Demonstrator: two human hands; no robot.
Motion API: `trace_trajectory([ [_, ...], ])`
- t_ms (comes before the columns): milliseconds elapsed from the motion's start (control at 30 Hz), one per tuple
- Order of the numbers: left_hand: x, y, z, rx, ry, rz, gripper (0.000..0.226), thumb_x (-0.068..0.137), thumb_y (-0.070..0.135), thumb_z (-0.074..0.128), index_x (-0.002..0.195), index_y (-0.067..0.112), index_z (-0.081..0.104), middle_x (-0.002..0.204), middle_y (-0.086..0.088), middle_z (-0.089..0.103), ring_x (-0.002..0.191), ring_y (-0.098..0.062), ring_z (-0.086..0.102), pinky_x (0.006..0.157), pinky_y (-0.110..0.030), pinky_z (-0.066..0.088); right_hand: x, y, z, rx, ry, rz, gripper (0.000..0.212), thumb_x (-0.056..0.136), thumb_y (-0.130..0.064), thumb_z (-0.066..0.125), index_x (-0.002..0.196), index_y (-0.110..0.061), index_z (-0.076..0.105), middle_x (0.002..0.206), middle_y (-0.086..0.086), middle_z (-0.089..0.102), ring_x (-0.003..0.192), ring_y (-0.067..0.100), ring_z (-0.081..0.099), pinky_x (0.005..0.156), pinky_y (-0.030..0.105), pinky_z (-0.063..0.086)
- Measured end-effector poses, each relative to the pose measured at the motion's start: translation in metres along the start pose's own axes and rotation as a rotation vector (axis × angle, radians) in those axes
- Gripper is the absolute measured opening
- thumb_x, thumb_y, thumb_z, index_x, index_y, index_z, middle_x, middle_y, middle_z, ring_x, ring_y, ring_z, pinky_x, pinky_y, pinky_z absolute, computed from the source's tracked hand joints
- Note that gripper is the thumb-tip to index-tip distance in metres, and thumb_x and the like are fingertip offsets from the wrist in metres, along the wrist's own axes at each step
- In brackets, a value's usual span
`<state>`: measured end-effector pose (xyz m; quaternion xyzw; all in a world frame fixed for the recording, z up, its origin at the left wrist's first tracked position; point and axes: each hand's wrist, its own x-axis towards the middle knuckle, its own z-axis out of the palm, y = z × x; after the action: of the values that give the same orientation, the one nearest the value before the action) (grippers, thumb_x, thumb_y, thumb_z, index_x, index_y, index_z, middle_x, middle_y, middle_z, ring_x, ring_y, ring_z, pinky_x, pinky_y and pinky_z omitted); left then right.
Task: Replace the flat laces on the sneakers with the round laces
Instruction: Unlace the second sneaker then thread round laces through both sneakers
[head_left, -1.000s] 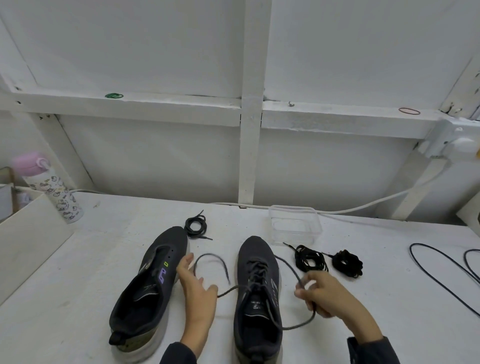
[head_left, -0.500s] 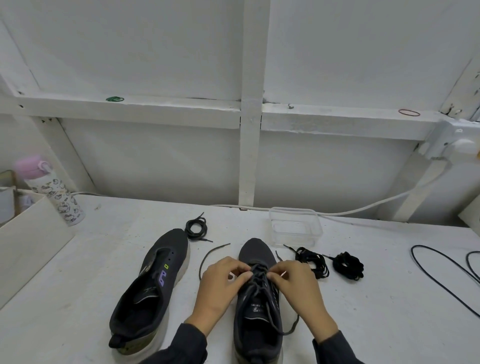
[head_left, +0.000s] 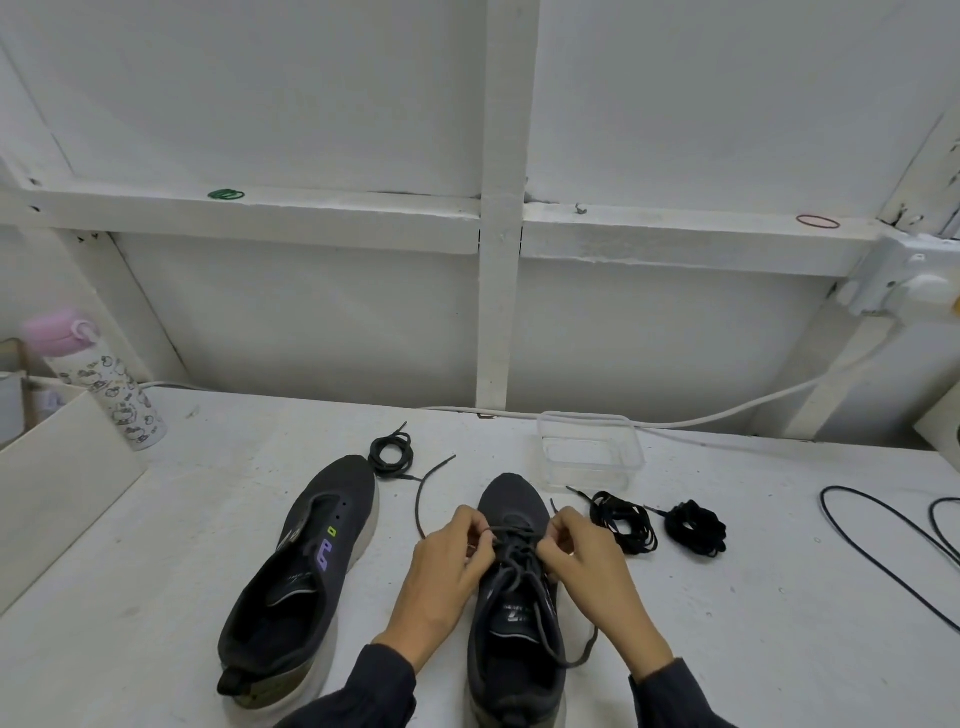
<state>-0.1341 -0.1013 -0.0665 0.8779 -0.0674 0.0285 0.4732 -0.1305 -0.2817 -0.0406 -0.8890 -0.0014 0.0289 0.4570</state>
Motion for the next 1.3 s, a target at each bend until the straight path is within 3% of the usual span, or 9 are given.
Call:
trace_trajectory([
  [100,-0.001,-0.001,0.001,-0.067,0.023,-0.013,0.010,0.098,0.027,0.053,0.089,0.031,0.052,0.083,0.010,0.066,0.076,-0.006,0.065,0.072,-0.031,0.056,-0.001,0.002,0.000,0.057,0.019,0.009,0.013,0.081,-0.012,0.062,0.072,-0.018,0.055,0.068,0.006,0.064,0.064,0.024,0.062,0.067,0.044,0.052],
  [267,-0.006,0.000,-0.003,-0.145,0.082,0.034,0.008,0.091,0.024,0.067,0.092,0.029,0.060,0.103,0.017,0.059,0.090,-0.005,0.066,0.072,-0.021,0.056,-0.007,0.004,-0.008,0.110,0.017,-0.039,0.014,0.083,-0.014,0.069,0.078,-0.024,0.061,0.079,-0.006,0.067,0.061,0.015,0.066,0.067,0.040,0.058],
  [367,-0.003,0.004,-0.005,-0.024,0.052,0.069,0.006,0.086,0.035,0.072,0.081,0.033,0.068,0.115,0.025,0.054,0.087,0.001,0.066,0.071,-0.016,0.053,-0.009,-0.001,-0.009,0.020,-0.014,-0.071,0.014,0.084,-0.023,0.072,0.074,-0.032,0.068,0.081,-0.013,0.067,0.068,0.007,0.065,0.070,0.029,0.057],
  [533,0.004,0.005,-0.007,0.087,0.015,0.045,0.009,0.081,0.042,0.071,0.077,0.035,0.072,0.118,0.033,0.052,0.080,0.005,0.066,0.074,-0.026,0.055,-0.003,-0.009,-0.005,-0.219,-0.014,-0.102,0.005,0.085,-0.030,0.069,0.080,-0.031,0.070,0.087,-0.012,0.063,0.076,0.002,0.061,0.067,0.011,0.039],
  [700,0.001,0.007,-0.004,0.193,-0.032,0.070,0.016,0.089,0.040,0.055,0.080,0.027,0.060,0.122,0.028,0.046,0.071,-0.006,0.065,0.073,-0.031,0.054,-0.003,-0.007,0.001,-0.237,-0.006,-0.095,0.010,0.086,-0.025,0.060,0.077,-0.021,0.056,0.088,-0.006,0.058,0.075,0.009,0.059,0.065,0.018,0.039],
  [900,-0.007,0.005,-0.001,0.047,-0.009,0.037,0.014,0.094,0.028,0.054,0.080,0.029,0.052,0.124,0.026,0.046,0.085,0.000,0.065,0.078,-0.025,0.055,-0.009,0.002,-0.003,0.122,0.015,0.066,0.016,0.070,-0.029,0.061,0.070,-0.013,0.060,0.077,0.002,0.067,0.070,0.023,0.067,0.074,0.049,0.056],
  [1000,-0.002,0.006,-0.005,0.027,-0.001,0.034,0.011,0.091,0.032,0.061,0.081,0.029,0.058,0.122,0.025,0.049,0.089,0.001,0.063,0.078,-0.024,0.054,-0.006,0.001,-0.005,0.149,-0.016,0.071,0.013,0.077,-0.020,0.069,0.068,-0.013,0.063,0.077,0.003,0.068,0.069,0.024,0.067,0.073,0.045,0.058],
  [1167,0.004,0.009,-0.009,0.082,-0.029,0.056,0.011,0.088,0.038,0.066,0.082,0.029,0.067,0.118,0.028,0.051,0.089,0.007,0.062,0.078,-0.014,0.046,-0.003,0.002,-0.005,0.065,-0.042,-0.018,0.020,0.084,-0.027,0.072,0.067,-0.026,0.062,0.082,-0.002,0.065,0.067,0.015,0.066,0.071,0.035,0.056],
  [1300,0.001,0.008,-0.006,0.094,-0.018,0.059,0.012,0.093,0.030,0.059,0.082,0.026,0.058,0.119,0.026,0.051,0.091,0.007,0.061,0.076,-0.014,0.047,-0.002,0.006,-0.005,0.187,-0.043,0.040,0.013,0.089,-0.014,0.064,0.077,-0.008,0.062,0.086,0.007,0.066,0.067,0.019,0.066,0.074,0.043,0.059],
])
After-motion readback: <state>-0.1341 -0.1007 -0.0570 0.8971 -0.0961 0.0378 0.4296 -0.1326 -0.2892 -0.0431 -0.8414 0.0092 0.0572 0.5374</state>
